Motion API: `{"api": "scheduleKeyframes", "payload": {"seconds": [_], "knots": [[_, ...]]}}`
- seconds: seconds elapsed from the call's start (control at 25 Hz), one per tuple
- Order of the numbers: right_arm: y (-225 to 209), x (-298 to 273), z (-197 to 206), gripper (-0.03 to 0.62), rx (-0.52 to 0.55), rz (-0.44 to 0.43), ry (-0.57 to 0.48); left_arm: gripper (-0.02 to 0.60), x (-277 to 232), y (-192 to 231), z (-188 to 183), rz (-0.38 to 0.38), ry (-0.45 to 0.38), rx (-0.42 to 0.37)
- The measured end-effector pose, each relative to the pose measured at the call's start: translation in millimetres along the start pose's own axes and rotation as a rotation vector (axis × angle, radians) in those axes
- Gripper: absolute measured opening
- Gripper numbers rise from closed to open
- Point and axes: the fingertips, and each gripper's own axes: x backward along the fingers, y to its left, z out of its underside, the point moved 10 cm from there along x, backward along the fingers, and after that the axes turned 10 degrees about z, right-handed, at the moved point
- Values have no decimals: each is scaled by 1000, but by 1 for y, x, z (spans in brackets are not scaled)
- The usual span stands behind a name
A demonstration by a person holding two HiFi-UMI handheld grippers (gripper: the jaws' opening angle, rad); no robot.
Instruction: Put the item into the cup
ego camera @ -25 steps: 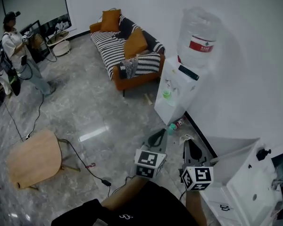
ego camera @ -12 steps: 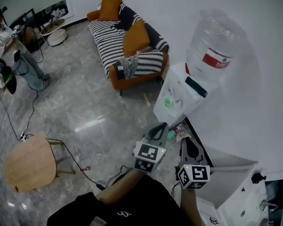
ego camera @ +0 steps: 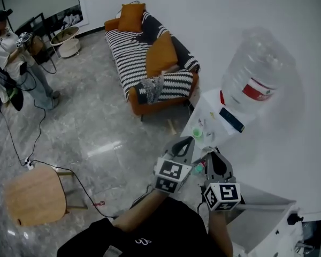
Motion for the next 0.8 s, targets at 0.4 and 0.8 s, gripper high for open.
{"api": "scheduleKeyframes", "payload": {"seconds": [0.4, 0.8], "knots": [[-37, -20, 9, 9, -43, 74, 36, 14, -53, -8, -17, 50, -31, -128], [-45, -37, 17, 9, -40, 55, 57, 14, -77, 7, -3, 78, 12, -78]]}}
